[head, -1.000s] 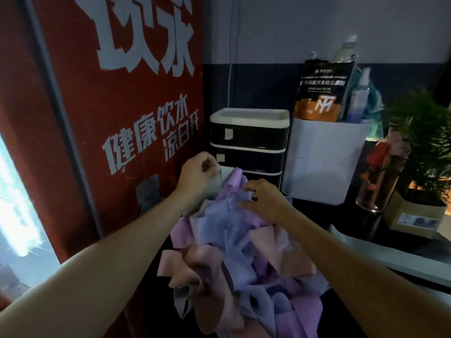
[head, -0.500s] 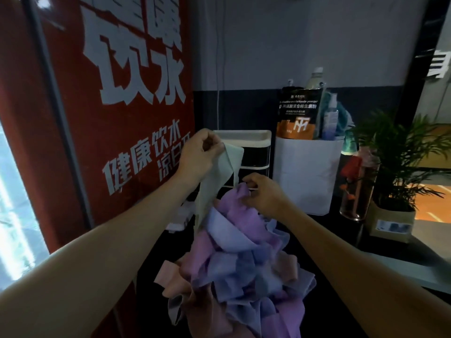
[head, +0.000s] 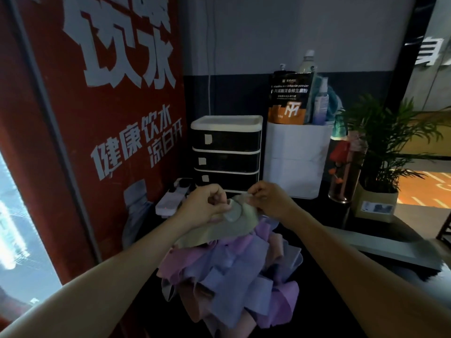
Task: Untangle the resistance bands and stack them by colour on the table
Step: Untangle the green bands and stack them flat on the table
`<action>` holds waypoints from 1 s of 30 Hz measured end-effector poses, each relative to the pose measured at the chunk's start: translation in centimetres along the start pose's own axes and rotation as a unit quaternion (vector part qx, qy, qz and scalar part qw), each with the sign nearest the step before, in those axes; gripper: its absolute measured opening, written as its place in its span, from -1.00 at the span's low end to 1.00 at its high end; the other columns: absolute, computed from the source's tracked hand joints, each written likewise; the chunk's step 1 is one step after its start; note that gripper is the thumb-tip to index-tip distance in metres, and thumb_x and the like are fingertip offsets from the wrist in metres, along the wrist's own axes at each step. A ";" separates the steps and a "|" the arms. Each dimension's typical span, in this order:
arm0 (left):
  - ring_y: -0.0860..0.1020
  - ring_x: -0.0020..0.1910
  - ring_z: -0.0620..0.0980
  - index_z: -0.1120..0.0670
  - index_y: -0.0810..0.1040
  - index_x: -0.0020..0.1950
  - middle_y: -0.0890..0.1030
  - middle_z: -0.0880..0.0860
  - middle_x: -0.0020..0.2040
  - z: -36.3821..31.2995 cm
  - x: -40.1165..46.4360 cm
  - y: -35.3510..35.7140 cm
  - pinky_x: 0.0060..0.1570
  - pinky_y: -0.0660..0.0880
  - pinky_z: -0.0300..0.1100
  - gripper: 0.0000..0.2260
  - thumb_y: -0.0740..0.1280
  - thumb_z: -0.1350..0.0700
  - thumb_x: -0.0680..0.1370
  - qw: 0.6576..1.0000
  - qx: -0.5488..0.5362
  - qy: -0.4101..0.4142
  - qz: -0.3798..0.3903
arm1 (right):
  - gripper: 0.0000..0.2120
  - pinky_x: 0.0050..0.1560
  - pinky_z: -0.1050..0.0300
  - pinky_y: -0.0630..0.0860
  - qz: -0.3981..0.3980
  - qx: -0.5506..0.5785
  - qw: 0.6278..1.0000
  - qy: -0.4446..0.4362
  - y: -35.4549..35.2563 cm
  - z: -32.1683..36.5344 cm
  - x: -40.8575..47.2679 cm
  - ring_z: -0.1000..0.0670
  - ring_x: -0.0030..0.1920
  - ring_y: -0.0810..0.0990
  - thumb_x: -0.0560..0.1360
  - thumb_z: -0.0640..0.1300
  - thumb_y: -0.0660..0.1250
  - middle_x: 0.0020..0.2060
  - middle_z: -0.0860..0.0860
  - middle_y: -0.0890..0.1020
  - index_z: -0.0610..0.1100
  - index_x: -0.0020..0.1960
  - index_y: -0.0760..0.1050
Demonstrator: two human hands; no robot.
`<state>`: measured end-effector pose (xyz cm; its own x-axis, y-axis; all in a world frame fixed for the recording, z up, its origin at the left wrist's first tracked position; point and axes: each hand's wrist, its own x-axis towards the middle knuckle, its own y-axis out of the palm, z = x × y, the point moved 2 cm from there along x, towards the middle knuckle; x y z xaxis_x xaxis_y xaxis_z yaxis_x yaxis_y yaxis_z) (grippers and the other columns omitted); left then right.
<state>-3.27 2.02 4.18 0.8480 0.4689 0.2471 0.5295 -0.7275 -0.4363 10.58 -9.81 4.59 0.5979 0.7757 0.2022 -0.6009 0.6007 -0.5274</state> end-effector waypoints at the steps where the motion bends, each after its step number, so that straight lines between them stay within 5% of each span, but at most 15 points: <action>1: 0.45 -0.30 -0.14 0.08 0.43 -0.25 0.47 0.02 -0.28 0.2 0.0 0.0 -0.36 0.54 -0.24 -0.81 0.38 0.28 0.49 1.000 -0.009 -0.008 -0.004 | -0.88 -0.25 0.20 0.42 -0.018 -0.015 1.000 -0.006 -0.2 -0.1 0.3 0.06 -0.30 0.51 0.44 -0.31 0.39 -0.30 -0.20 0.57 -0.16 -0.19 0.47; 5: 0.48 -0.16 -0.05 0.05 0.45 -0.23 0.47 0.02 -0.22 0.9 0.7 -1.0 -0.12 0.61 -0.01 -0.80 0.34 0.30 0.51 0.997 -0.039 -0.026 -0.068 | -0.90 -0.18 0.23 0.44 -0.097 -0.039 0.993 -0.047 -1.9 1.4 1.5 0.02 -0.22 0.53 0.46 -0.32 0.35 -0.24 -0.12 0.60 -0.16 -0.19 0.53; 8: 0.45 -0.24 -0.13 0.03 0.42 -0.21 0.47 -0.01 -0.25 0.1 1.4 -2.1 -0.25 0.43 -0.45 -0.79 0.31 0.31 0.52 0.991 0.023 0.012 -0.132 | -0.91 -0.23 0.38 0.37 -0.139 -0.047 0.984 -0.102 -3.3 3.7 2.4 0.03 -0.14 0.52 0.48 -0.34 0.29 -0.18 -0.05 0.58 -0.24 -0.08 0.57; 10: 0.43 -0.26 -0.16 0.05 0.42 -0.18 0.47 -0.03 -0.25 -0.6 2.0 -2.7 -0.29 0.36 -0.48 -0.81 0.30 0.31 0.53 0.986 0.045 0.028 -0.159 | -0.88 -0.22 0.47 0.36 -0.160 -0.035 0.979 -0.126 -4.1 5.3 3.0 0.08 -0.15 0.51 0.50 -0.34 0.27 -0.15 -0.01 0.58 -0.22 -0.07 0.57; 15: 0.50 -0.19 -0.04 0.10 0.47 -0.04 0.51 -0.03 -0.21 -1.7 3.3 -3.5 -0.07 0.46 -0.11 -0.90 0.33 0.26 0.50 0.974 0.103 0.031 -0.197 | -0.87 -0.21 0.60 0.33 -0.199 -0.031 0.959 -0.197 -5.7 9.0 4.0 0.23 -0.22 0.46 0.50 -0.35 0.25 -0.14 0.02 0.56 -0.21 -0.08 0.56; 20: 0.54 -0.06 0.08 0.00 0.43 -0.20 0.53 0.04 -0.12 -1.4 4.4 -3.8 0.07 0.49 -0.02 -0.76 0.29 0.34 0.49 0.978 0.052 0.039 -0.200 | -0.85 -0.21 0.59 0.34 -0.233 -0.033 0.943 -0.234 -6.7 11.2 4.7 0.23 -0.22 0.47 0.50 -0.34 0.25 -0.17 0.03 0.56 -0.16 -0.10 0.55; 24: 0.46 -0.21 -0.13 0.08 0.43 -0.18 0.47 -0.07 -0.24 -2.3 5.0 -3.8 -0.10 0.42 -0.29 -0.84 0.30 0.32 0.50 0.975 0.067 0.034 -0.210 | -0.86 -0.22 0.61 0.32 -0.265 -0.032 0.935 -0.236 -7.6 12.2 5.0 0.22 -0.21 0.47 0.51 -0.32 0.26 -0.16 0.04 0.57 -0.15 -0.07 0.57; 28: 0.47 -0.21 0.01 0.03 0.41 -0.26 0.47 -0.01 -0.30 -2.7 5.5 -3.4 0.04 0.49 0.01 -0.73 0.33 0.38 0.46 0.985 0.037 0.029 -0.167 | -0.86 -0.20 0.61 0.34 -0.291 -0.022 0.926 -0.238 -8.2 12.7 5.1 0.26 -0.21 0.48 0.51 -0.31 0.26 -0.14 0.04 0.58 -0.17 -0.04 0.57; 30: 0.47 -0.22 0.01 0.06 0.42 -0.24 0.47 -0.01 -0.30 -2.5 5.7 -3.2 -0.02 0.51 -0.02 -0.76 0.29 0.39 0.45 0.983 0.054 0.021 -0.173 | -0.86 -0.19 0.59 0.35 -0.311 -0.015 0.919 -0.243 -8.6 12.9 5.1 0.26 -0.21 0.47 0.51 -0.32 0.26 -0.14 0.04 0.58 -0.18 -0.04 0.57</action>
<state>-0.09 5.79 9.16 0.6188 0.6566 0.4313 0.7828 -0.4694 -0.4085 11.98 -8.50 20.76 0.5086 0.2837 0.8129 -0.2047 0.9569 -0.2059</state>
